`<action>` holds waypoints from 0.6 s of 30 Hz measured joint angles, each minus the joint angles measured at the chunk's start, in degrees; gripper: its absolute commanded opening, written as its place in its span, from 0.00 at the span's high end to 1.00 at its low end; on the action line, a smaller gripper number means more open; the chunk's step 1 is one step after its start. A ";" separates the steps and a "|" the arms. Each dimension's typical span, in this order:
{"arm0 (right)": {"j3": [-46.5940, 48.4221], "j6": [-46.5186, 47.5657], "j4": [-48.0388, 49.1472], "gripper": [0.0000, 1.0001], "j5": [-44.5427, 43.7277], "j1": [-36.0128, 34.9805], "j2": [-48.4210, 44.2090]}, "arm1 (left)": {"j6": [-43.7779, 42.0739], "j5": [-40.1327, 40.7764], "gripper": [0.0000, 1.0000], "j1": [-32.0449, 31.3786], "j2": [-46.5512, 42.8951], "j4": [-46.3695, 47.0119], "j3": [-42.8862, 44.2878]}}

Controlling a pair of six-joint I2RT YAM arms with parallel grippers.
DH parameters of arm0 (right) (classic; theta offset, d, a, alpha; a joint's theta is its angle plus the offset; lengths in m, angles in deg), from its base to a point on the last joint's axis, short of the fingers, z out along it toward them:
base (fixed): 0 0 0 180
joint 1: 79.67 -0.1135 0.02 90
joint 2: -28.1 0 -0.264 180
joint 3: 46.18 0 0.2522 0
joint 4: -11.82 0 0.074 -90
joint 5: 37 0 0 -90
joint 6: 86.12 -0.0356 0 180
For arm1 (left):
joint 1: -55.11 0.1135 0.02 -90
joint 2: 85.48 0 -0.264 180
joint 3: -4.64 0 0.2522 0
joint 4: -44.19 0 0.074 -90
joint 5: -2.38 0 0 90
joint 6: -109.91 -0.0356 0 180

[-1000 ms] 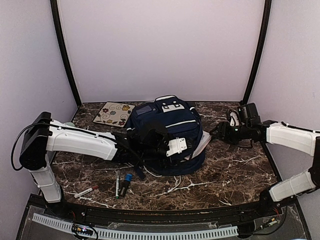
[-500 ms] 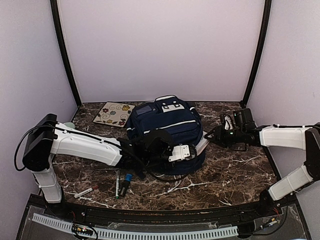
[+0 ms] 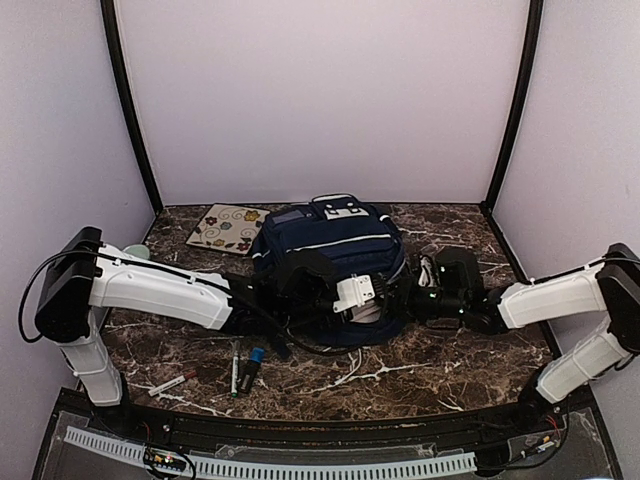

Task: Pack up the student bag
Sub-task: Adjust the book in the largest pocket of the bag.

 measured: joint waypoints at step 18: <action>8.63 -11.34 18.16 0.72 -14.67 -3.39 18.82 | 5.18 -1.03 1.00 1.77 -4.46 1.73 -3.17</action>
